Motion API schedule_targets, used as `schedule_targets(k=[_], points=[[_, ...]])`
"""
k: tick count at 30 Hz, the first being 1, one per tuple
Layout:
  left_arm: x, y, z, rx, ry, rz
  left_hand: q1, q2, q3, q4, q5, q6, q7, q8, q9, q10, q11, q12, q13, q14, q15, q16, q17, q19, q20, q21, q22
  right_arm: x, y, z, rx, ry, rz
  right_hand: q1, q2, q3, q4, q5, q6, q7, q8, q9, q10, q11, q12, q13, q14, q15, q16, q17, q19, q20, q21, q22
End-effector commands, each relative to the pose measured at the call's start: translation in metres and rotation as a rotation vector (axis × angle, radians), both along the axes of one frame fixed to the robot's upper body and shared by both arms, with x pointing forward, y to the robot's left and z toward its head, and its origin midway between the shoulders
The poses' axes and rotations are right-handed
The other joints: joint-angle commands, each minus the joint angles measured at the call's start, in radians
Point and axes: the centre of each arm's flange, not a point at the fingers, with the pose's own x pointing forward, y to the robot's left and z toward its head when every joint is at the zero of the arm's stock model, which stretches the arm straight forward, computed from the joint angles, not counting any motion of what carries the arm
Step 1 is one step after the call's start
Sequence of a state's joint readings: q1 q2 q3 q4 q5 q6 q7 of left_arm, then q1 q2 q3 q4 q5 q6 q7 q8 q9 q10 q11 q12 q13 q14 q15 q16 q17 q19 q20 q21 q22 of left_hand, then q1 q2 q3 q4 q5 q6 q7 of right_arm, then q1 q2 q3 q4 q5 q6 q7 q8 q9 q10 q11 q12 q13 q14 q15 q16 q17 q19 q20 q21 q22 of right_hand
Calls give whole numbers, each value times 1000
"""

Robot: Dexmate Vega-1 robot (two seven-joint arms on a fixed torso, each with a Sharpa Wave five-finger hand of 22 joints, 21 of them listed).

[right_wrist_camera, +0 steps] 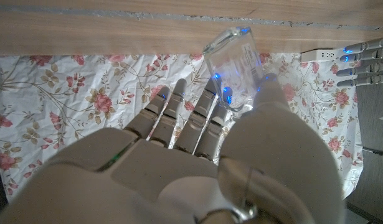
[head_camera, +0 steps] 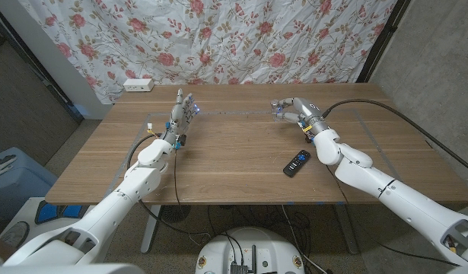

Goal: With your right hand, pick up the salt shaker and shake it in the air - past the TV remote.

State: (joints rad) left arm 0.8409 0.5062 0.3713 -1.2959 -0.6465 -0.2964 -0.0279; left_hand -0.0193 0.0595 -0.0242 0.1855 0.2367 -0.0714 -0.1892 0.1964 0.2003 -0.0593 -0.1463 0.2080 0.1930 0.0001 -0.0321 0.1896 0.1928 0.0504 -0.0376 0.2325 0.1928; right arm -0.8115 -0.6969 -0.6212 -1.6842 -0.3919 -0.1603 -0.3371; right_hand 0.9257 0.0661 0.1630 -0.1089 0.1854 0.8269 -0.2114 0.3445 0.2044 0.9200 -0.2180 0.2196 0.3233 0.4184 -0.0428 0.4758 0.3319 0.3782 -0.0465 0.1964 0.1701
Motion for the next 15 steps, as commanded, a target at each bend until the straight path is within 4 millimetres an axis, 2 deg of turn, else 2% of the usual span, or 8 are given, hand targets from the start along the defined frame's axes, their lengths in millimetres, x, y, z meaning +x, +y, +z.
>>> schedule_targets(k=[1, 15], points=[[0, 0, 0, 0, 0, 1, -1, 101, -7, 1, 7, 4, -10, 4, 3, 2, -7, 4, 4, 1, -101, 5, 2, 9, -24, -4, 5, 5, 4, -21, 26, 68, 22, -3, 16, 2, -9, 7, 14, -10, 0, 0, -5, 0, 1, 3, 11, -140, 4, 6, -1, -13, -1, 2], [0, 0, 0, 0, 0, 1, -1, 101, -7, 1, 7, 5, -10, 5, 3, 0, -8, 3, 4, 1, -101, 5, 2, 9, -23, -4, 5, 9, 8, -36, 64, 92, 34, -2, 20, 5, -16, 8, 12, -10, -4, 0, -9, -1, -1, 2, 11, -144, 6, 8, -3, -14, -1, 2]])
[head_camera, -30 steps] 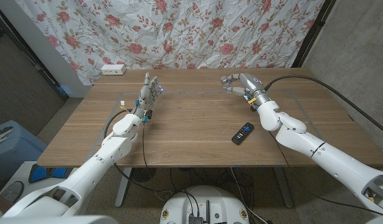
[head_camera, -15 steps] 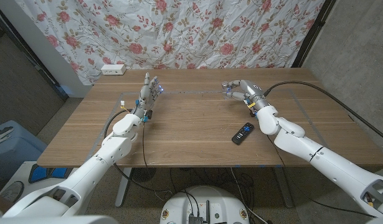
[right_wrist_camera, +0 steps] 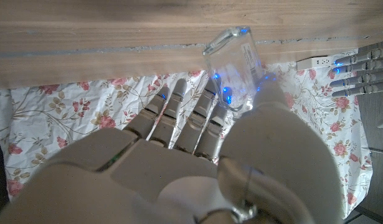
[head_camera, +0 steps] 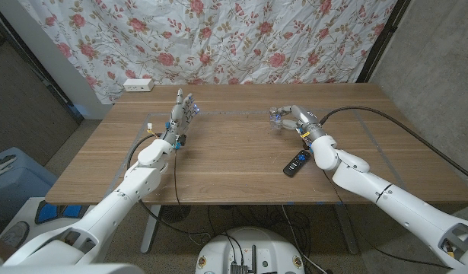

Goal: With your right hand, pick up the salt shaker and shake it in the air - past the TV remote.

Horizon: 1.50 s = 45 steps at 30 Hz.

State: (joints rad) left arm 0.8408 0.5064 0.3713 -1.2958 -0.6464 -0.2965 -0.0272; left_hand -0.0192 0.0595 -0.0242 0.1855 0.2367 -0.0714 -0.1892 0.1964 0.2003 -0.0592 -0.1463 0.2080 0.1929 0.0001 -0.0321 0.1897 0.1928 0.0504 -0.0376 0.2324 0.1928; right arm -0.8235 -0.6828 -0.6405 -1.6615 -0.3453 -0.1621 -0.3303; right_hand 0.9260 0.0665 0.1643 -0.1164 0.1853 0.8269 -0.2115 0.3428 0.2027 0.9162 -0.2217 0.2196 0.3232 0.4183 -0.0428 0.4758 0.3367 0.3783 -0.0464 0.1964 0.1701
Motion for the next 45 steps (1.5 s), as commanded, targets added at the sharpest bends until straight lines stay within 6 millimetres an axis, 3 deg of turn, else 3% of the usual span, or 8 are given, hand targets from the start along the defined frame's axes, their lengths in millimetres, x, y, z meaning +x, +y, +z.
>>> schedule_targets(k=[1, 45], points=[[0, 0, 0, 0, 0, 0, -1, 101, -7, 1, 7, 5, -10, 5, 3, 0, -8, 4, 4, 1, -101, 5, 2, 9, -23, -4, 5, 3, 3, -15, 36, 24, 15, -2, 20, 4, -9, 8, 12, -10, -2, 1, -6, 3, -1, 2, 11, -144, 6, 3, -2, -14, -1, 2], [0, 0, 0, 0, 0, 0, -1, 101, -8, 1, 7, 4, -10, 4, 3, 2, -7, 4, 4, 1, -101, 5, 1, 9, -23, -4, 5, 16, 5, -43, 82, 67, 29, -2, 17, 7, -28, 7, -12, -10, -23, 2, -25, 3, -8, -8, -1, -140, 5, 8, -4, -13, -1, 2]])
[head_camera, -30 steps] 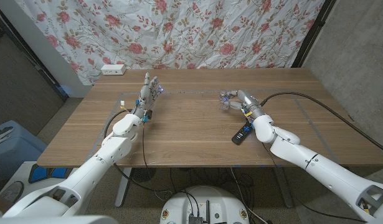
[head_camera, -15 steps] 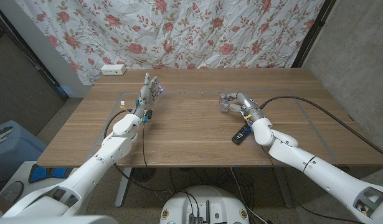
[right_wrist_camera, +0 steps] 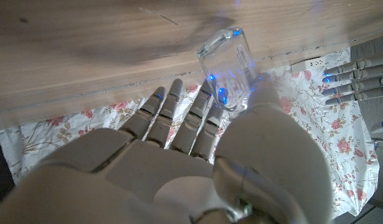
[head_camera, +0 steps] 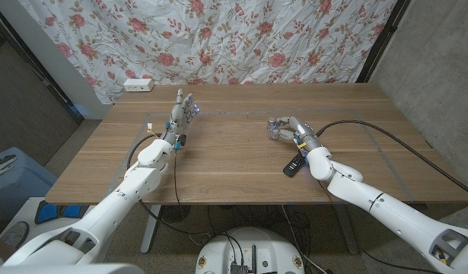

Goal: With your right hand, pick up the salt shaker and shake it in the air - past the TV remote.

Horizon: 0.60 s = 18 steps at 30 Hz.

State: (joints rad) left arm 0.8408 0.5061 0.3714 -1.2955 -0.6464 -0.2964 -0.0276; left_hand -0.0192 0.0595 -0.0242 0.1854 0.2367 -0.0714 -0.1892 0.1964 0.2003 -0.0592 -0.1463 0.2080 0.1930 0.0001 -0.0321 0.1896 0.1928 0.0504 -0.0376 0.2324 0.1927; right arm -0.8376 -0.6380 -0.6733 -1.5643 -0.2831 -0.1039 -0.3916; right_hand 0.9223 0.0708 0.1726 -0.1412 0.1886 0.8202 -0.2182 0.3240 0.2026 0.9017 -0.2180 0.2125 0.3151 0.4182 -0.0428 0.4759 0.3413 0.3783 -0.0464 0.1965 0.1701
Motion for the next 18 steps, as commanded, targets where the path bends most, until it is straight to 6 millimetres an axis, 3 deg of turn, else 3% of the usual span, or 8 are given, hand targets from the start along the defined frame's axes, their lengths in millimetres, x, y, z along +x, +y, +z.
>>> schedule_targets(k=[1, 14, 18], points=[[0, 0, 0, 0, 0, 0, -1, 101, -8, 1, 7, 4, -10, 4, 3, 2, -8, 4, 4, 1, -101, 5, 1, 9, -23, -4, 5, 4, 0, -3, 1, 16, 6, 1, 12, -1, -4, 3, -7, -3, -6, 2, -12, -1, -2, 0, -1, -139, 5, 3, -3, -12, -1, 2], [0, 0, 0, 0, 0, 0, -1, 101, -8, 1, 7, 5, -10, 5, 3, 1, -9, 4, 4, 1, -102, 5, 1, 9, -24, -4, 5, 9, -2, -2, -8, 45, 22, -5, -7, -6, -11, 4, -57, -2, -33, 3, -59, -1, -13, -6, -22, -139, -4, 4, -9, -3, -2, 2], [0, 0, 0, 0, 0, 0, -1, 101, -8, 1, 7, 5, -10, 5, 3, 1, -8, 4, 4, 1, -101, 5, 1, 9, -24, -4, 5, 10, -3, -1, -9, 54, 35, -18, -16, -10, -9, 4, -99, 1, -54, 6, -112, 2, -20, -8, -46, -133, -16, 4, -12, 5, -3, 2]])
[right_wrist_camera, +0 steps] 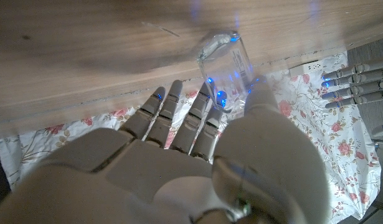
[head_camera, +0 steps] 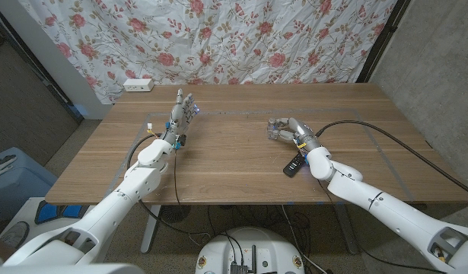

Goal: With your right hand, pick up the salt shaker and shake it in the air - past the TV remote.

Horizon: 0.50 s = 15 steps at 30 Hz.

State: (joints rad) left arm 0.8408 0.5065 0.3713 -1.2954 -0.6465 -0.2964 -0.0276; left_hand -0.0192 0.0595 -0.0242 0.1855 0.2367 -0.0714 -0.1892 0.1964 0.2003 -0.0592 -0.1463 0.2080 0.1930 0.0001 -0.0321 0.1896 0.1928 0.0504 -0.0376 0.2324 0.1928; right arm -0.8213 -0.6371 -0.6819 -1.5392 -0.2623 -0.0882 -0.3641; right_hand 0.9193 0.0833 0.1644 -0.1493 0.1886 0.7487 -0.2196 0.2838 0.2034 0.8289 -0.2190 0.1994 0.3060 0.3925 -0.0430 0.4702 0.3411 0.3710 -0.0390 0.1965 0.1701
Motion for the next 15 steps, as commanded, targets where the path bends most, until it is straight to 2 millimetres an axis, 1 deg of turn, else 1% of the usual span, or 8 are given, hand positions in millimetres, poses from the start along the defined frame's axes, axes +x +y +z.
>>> schedule_targets(k=[1, 3, 5, 7, 8, 9, 12, 15], points=[[0, 0, 0, 0, 0, 0, -1, 101, -8, 1, 7, 5, -10, 5, 3, 1, -8, 4, 4, 1, -101, 5, 1, 9, -23, -4, 5, 5, -2, 2, -5, 26, 20, -16, -29, -2, 0, 4, -35, 2, -17, 5, -45, 3, -7, 1, -23, -132, -12, 4, -6, -3, -3, 2], [0, 0, 0, 0, 0, 0, -1, 101, -8, 1, 7, 5, -10, 5, 3, 1, -8, 4, 4, 1, -102, 5, 1, 8, -23, -5, 5, 5, -2, 2, -5, 30, 24, -19, -33, -3, -1, 4, -42, 4, -20, 6, -55, 3, -7, 0, -28, -125, -15, 3, -8, 1, -4, 1], [0, 0, 0, 0, 0, 0, -1, 101, -8, 1, 7, 5, -10, 5, 3, 2, -9, 4, 4, 1, -101, 5, 1, 8, -23, -5, 5, 6, -2, 3, -9, 31, 28, -22, -35, -4, 0, 4, -53, 8, -24, 6, -64, 3, -7, 0, -33, -125, -18, 2, -12, 4, -5, 1], [0, 0, 0, 0, 0, 0, -1, 101, -8, 1, 7, 4, -10, 5, 3, 1, -8, 4, 4, 1, -101, 5, 1, 8, -24, -5, 5, 6, -2, 3, -12, 33, 31, -30, -37, -6, 2, 4, -69, 13, -30, 7, -74, 4, -6, 0, -41, -114, -22, 1, -16, 6, -5, 1], [0, 0, 0, 0, 0, 0, -1, 101, -8, 1, 7, 5, -10, 5, 3, 2, -8, 4, 4, 1, -101, 5, 1, 8, -24, -5, 5, 6, -1, 4, -12, 35, 32, -32, -39, -7, 2, 4, -79, 12, -34, 7, -91, 6, -9, -1, -45, -112, -25, 1, -18, 8, -6, 1], [0, 0, 0, 0, 0, 0, -1, 101, -8, 1, 7, 5, -10, 5, 3, 2, -8, 4, 4, 0, -101, 5, 1, 9, -24, -4, 5, 7, -1, 4, -11, 36, 34, -32, -39, -7, 2, 4, -80, 12, -35, 7, -92, 6, -9, -1, -46, -111, -25, 1, -19, 8, -6, 1], [0, 0, 0, 0, 0, 0, -1, 101, -8, 1, 7, 4, -10, 4, 3, 1, -9, 4, 4, 1, -101, 5, 1, 9, -24, -4, 5, 8, -1, 6, -16, 39, 45, -39, -45, -8, 1, 4, -113, 15, -46, 9, -120, 11, -9, -2, -63, -111, -34, -1, -27, 16, -7, 1], [0, 0, 0, 0, 0, 0, -1, 101, -8, 1, 7, 4, -10, 5, 3, 2, -8, 4, 4, 0, -100, 5, 1, 9, -24, -4, 5, 9, 0, 8, -21, 41, 57, -49, -53, -12, 2, 3, -148, 23, -57, 10, -151, 18, -9, -3, -79, -97, -44, -3, -40, 24, -9, 1]])
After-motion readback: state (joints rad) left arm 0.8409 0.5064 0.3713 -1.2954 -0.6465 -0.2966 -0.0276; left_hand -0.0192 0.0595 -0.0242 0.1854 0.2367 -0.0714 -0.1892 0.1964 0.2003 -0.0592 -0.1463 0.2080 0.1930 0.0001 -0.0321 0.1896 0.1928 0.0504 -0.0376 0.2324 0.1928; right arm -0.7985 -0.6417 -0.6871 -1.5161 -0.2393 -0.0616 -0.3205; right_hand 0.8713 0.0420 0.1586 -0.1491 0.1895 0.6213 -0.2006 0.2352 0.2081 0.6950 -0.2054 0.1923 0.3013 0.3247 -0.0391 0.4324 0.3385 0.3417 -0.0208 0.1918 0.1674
